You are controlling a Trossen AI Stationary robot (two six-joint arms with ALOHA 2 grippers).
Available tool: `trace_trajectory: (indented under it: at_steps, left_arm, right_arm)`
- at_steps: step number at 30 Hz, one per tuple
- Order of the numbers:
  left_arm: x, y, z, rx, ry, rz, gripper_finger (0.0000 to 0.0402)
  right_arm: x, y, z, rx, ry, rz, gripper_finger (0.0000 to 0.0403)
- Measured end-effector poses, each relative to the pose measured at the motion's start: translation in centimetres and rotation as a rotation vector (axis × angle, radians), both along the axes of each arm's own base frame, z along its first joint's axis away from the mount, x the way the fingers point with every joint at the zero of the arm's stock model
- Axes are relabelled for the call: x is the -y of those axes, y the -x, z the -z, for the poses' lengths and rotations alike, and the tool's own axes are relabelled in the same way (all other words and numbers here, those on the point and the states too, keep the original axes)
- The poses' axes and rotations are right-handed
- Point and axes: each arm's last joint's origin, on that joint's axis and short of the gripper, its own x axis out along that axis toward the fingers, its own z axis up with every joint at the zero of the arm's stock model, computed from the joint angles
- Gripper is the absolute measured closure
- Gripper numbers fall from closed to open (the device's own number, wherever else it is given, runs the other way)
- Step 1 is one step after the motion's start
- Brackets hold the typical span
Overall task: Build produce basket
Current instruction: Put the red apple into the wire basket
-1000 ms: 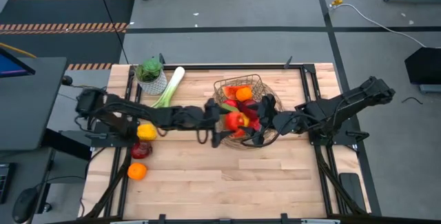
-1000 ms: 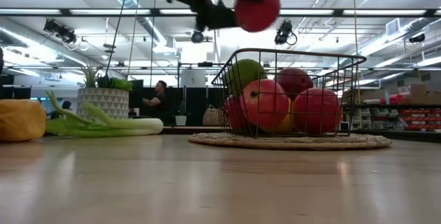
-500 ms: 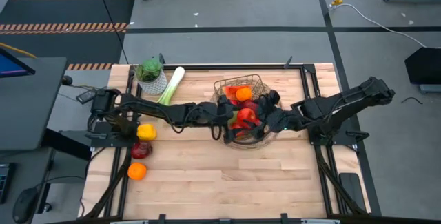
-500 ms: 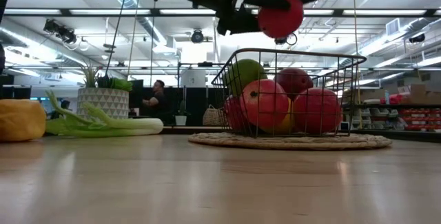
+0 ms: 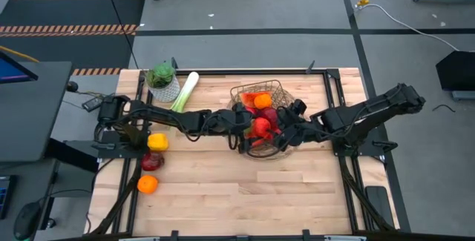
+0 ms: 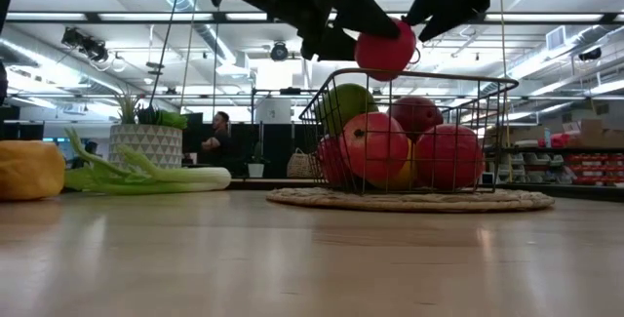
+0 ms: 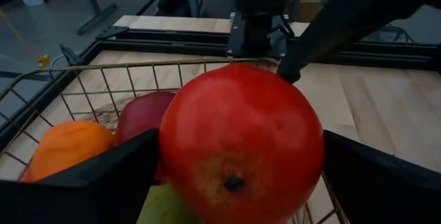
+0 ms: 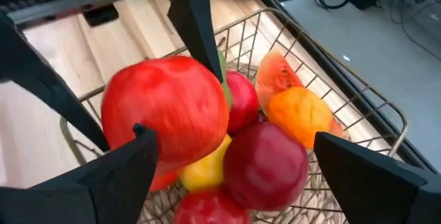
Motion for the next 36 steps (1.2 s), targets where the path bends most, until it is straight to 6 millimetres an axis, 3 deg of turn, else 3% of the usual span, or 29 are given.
trace_trajectory:
  at_steps: [12, 17, 23, 36]
  left_arm:
    - [0.1, 0.3, 0.1, -0.061, -0.009, 0.014, 0.0015]
    - [0.0, 0.3, 0.3, -0.082, -0.012, 0.008, 0.0015]
    - [0.1, 0.3, 0.3, -0.074, -0.012, 0.008, 0.0015]
    - [0.0, 0.3, 0.8, -0.098, -0.015, 0.006, 0.0015]
  right_arm:
    - [0.6, 2.5, 0.0, -0.090, -0.037, 0.084, 0.0010]
    - [0.2, 2.7, -1.7, 0.093, -0.079, 0.085, 0.0010]
    - [-0.4, 0.4, -3.3, 0.309, -0.064, -0.003, 0.0010]
    - [-0.2, -4.2, 2.4, 0.121, 0.020, 0.012, 0.0010]
